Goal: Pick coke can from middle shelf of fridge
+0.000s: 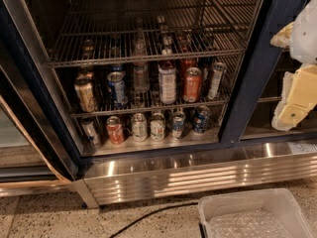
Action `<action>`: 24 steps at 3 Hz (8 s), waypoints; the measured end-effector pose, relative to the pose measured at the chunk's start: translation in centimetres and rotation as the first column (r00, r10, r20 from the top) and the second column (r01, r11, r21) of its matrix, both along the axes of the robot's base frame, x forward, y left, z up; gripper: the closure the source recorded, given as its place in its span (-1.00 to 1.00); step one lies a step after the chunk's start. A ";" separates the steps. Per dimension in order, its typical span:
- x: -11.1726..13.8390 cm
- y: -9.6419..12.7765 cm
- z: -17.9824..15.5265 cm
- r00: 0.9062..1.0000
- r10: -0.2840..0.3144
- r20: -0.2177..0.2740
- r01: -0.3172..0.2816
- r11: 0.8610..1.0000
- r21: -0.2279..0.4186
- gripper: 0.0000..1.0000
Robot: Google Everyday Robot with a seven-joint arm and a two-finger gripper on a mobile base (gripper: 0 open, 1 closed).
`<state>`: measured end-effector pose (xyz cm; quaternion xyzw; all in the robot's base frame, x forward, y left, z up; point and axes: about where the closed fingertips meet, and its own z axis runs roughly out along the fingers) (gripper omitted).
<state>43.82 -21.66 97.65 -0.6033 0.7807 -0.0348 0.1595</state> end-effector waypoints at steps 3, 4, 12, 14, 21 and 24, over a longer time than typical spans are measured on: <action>0.8 0.3 -3.1 0.998 -0.026 0.048 0.022 0.996 0.091 -1.00; 1.9 0.4 -6.3 0.997 -0.042 0.066 0.031 0.988 0.153 -1.00; 10.5 5.0 -22.5 0.946 -0.289 0.147 0.179 0.843 0.507 -1.00; 14.3 5.4 -22.5 0.907 -0.361 0.215 0.132 0.731 0.670 -1.00; 16.4 7.3 -21.9 0.717 -0.643 0.269 0.159 0.527 0.835 -1.00; 18.2 7.5 -21.6 0.673 -0.671 0.312 0.133 0.525 0.841 -0.64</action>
Offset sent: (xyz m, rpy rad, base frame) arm 0.0050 -0.0007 -0.0156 0.1022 -0.0863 -0.0177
